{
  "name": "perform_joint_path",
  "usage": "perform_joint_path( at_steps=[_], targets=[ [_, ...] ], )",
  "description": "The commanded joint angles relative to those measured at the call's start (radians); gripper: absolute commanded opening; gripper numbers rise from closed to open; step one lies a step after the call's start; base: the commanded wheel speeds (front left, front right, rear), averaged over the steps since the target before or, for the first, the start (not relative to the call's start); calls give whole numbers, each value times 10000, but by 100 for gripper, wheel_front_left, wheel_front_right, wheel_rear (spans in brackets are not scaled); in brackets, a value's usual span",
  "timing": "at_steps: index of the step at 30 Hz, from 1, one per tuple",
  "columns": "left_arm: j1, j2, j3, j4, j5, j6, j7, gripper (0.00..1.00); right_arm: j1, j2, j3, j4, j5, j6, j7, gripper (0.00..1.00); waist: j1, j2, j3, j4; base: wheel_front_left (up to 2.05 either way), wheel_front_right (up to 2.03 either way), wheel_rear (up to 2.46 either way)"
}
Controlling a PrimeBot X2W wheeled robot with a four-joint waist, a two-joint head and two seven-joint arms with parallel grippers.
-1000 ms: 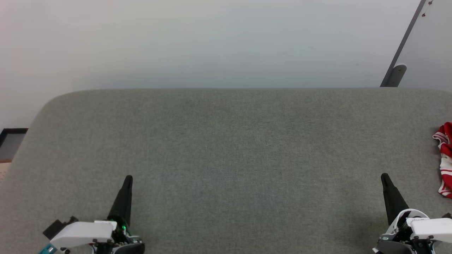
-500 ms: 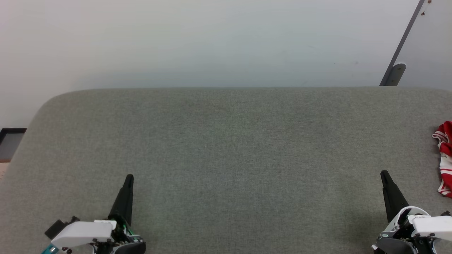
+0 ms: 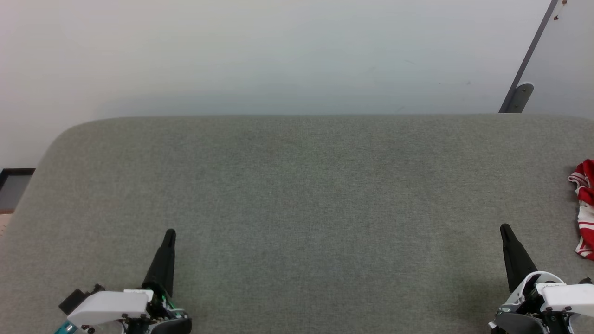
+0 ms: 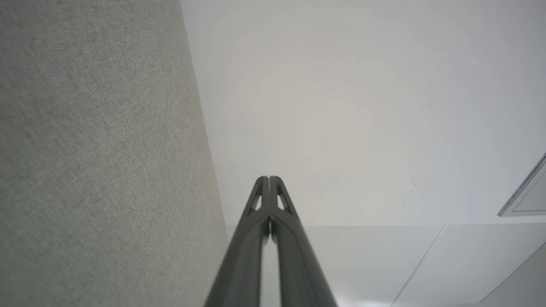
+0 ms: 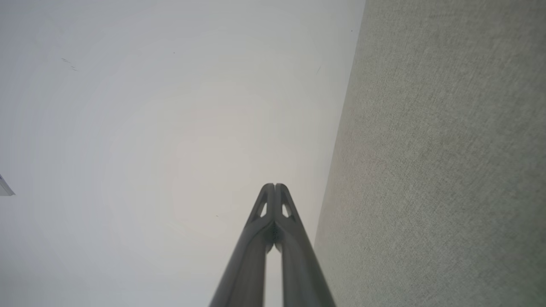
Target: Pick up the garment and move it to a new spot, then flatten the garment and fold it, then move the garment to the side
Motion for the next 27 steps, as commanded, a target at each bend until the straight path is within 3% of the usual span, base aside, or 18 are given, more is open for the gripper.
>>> perform_joint_path(
  at_steps=[1, 27],
  targets=[
    [-81, 5, 21, -17, -28, -36, 23, 0, -19, -27, 31, 0, 28, -14, 25, 0, 0, -1, 0, 0, 0, 0, 0],
    [-80, 5, 18, -17, -31, -36, 23, 0, -19, -27, 33, 0, 29, -14, 24, 0, 0, -1, 0, 0, 0, 0, 0]
  ],
)
